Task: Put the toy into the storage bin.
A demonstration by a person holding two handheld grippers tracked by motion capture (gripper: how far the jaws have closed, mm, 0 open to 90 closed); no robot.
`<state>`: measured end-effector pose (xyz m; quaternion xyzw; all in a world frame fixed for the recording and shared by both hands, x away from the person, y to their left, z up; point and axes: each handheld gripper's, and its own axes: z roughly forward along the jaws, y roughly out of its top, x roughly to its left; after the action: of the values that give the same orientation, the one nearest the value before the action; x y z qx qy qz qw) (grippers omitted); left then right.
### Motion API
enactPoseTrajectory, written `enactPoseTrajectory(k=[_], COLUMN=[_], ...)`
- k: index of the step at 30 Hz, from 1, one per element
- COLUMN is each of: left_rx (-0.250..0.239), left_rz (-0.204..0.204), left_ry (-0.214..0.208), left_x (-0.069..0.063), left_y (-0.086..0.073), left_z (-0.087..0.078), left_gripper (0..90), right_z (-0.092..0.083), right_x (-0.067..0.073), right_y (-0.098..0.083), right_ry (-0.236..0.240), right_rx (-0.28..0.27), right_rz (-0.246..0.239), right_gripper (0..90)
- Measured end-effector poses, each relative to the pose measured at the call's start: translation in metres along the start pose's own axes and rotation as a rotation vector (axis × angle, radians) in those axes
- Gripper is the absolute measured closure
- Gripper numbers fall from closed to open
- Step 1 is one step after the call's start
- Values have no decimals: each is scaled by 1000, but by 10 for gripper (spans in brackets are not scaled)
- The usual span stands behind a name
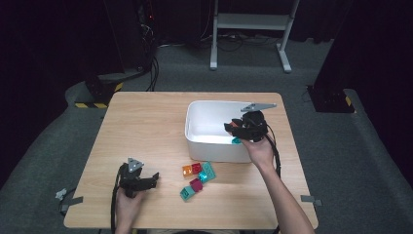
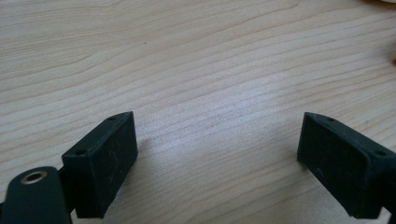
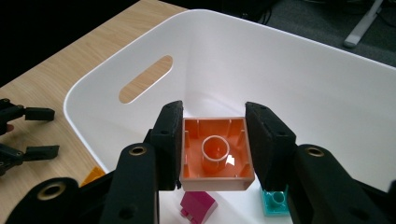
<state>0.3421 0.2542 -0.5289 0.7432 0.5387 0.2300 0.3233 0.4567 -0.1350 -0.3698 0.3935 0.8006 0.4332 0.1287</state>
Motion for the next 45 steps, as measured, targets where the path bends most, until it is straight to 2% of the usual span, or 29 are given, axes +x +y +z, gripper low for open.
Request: enactPoseTrajectory(k=[5,8,10,25,31,35,37,40,45], left_rx=[0,-3,0,-1,-2,-4,-3,-3,-1], left_rz=[0,-5,-1,-3,-3,-5,-5,-4,-1], left_ry=[0,0,-1,0,0,0,0,0,0], left_x=[0,0,0,0,-1,-1,-1,-1,0], left_y=[0,0,0,0,0,0,0,0,0], left_z=[0,0,0,0,0,0,0,0,0], left_gripper=[122,122,123,126,126,126,126,126,127], right_z=[4,5,2,-23,-33,-37,-38,-38,-30], right_x=[-3,-6,-5,16,27,33,36,41,49], right_y=[0,-1,-3,-18,-26,-33,-38,-50,-69], right_ry=[-16,-10,-16,16,53,64,53,39,38], right_rx=[0,8,-5,-65,-51,-55,-66,-95,-81], right_rz=[1,34,30,-32,-64,-81,-81,-71,-102], right_gripper=[569,509,509,459,451,427,409,433,440])
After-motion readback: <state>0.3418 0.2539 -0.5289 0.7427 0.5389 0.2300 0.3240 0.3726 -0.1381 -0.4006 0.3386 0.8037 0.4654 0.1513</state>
